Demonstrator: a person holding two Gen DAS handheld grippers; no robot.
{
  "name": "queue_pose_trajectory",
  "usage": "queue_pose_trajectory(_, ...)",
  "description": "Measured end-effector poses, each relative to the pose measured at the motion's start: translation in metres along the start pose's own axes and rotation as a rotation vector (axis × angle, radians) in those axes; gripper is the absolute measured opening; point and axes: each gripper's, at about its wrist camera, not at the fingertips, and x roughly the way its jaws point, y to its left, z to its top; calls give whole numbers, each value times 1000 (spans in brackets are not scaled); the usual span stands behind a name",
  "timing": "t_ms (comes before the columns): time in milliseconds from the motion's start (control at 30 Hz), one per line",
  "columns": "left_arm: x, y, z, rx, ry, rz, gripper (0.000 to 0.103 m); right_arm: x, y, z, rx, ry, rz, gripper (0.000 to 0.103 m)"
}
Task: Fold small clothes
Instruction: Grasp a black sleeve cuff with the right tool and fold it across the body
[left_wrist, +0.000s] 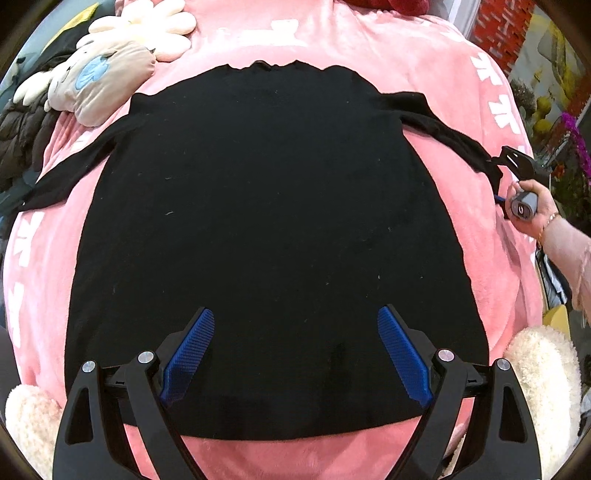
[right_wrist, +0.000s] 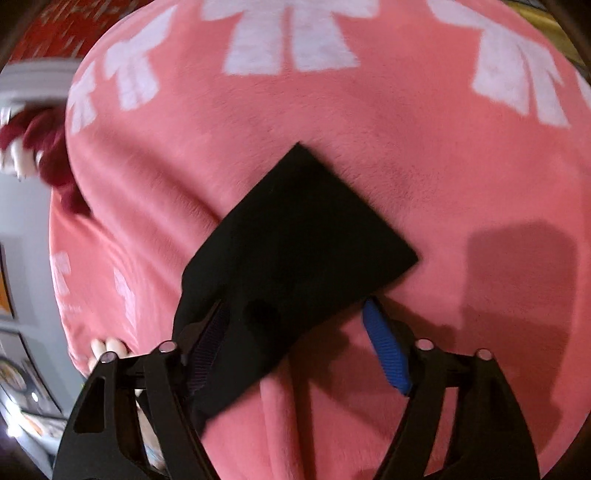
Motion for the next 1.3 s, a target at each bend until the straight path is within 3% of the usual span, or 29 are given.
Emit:
queue_pose_trajectory(33, 0, 0, -1, 2, 4, -5, 88, 1, 0, 2, 6, -9, 10, 48)
queue_pose_trajectory(100, 2, -3, 0, 10, 6, -2, 88, 0, 3, 6, -5, -20, 21, 2)
queue_pose_trajectory(233, 3, -3, -1, 18, 8, 5, 88, -49, 30, 12, -121, -162, 123, 2)
queue_pose_trajectory(300, 2, -1, -1, 8, 5, -1, 88, -77, 33, 16, -163, -231, 124, 2)
queue_pose_trajectory(367, 2, 1, -1, -2, 8, -12, 88, -70, 27, 22, -215, -214, 25, 2)
queue_pose_trajectory(433, 4, 0, 0, -1, 12, -15, 88, -48, 9, 27, -225, -121, -113, 2)
queue_pose_trajectory(500, 3, -2, 1, 10, 7, -15, 88, -45, 8, 23, -268, -112, -136, 2)
queue_pose_trajectory(633, -3, -1, 2, 10, -9, -20, 88, -50, 43, 16, -349, -129, -125, 2)
queue_pose_trajectory(733, -7, 1, -1, 1, -9, -31, 88, -66, 76, 7, -378, -159, -41, 2)
queue_pose_trajectory(867, -12, 5, -5, -11, -18, -43, 88, -91, 160, -19, -507, -169, 132, 2)
queue_pose_trajectory(967, -17, 12, -8, -32, -23, -53, 88, -101, 245, -65, -650, -128, 276, 2)
queue_pose_trajectory(1067, -23, 22, -11, -61, -35, -61, 88, -98, 322, -136, -835, -53, 380, 2)
queue_pose_trajectory(1133, -28, 31, -12, -80, -48, -62, 88, -87, 367, -204, -984, 29, 433, 2)
queue_pose_trajectory(1167, -31, 36, -12, -90, -53, -62, 88, -81, 378, -229, -1039, 57, 443, 2)
queue_pose_trajectory(1200, -33, 41, -13, -101, -58, -62, 88, -68, 395, -275, -1134, 111, 451, 2)
queue_pose_trajectory(1300, -39, 59, -17, -135, -72, -57, 88, -28, 403, -375, -1320, 262, 416, 3)
